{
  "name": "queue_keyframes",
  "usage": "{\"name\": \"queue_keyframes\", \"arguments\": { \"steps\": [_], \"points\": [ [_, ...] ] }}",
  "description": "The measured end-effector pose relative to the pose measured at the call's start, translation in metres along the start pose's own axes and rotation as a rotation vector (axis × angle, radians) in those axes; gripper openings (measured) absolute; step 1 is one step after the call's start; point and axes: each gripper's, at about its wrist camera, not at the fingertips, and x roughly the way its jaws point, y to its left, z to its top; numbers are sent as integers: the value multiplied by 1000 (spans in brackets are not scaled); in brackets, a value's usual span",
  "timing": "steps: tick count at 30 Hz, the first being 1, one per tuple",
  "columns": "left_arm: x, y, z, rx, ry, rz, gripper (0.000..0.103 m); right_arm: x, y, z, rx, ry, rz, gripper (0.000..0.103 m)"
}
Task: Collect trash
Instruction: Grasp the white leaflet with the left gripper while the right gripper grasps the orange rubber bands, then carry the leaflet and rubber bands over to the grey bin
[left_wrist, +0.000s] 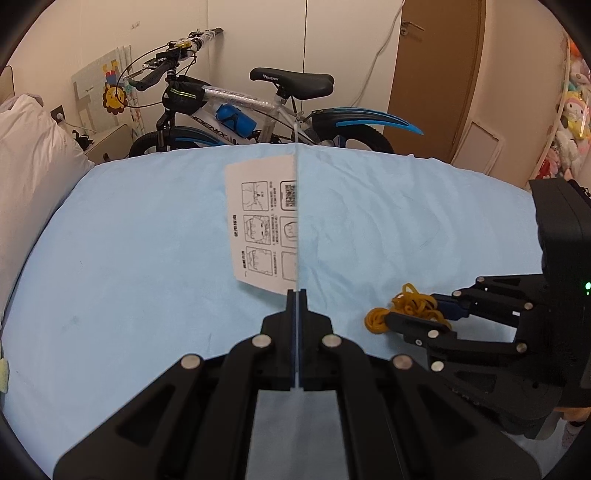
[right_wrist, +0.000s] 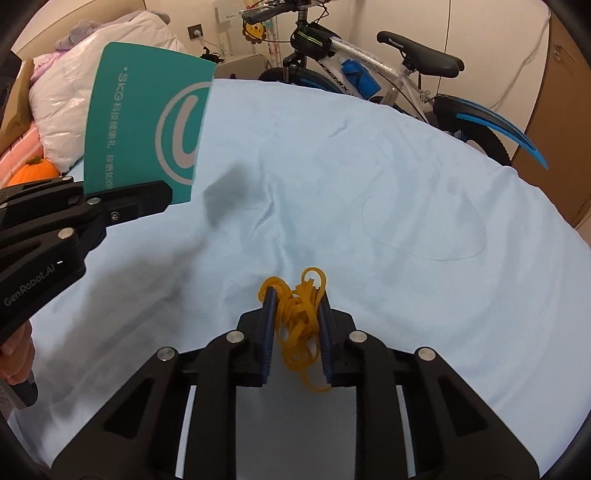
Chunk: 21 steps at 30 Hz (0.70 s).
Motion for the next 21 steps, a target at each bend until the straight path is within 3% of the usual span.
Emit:
{"name": "queue_keyframes", "arguments": {
  "steps": [9,21],
  "points": [
    [-32,-14,0,4,-13,-5,1,-49,-3,-3,52,-61,8,19],
    [-122,-59,-5,23,-33,-1,1,-157,5,-20,105,-146,16,19]
  ]
}}
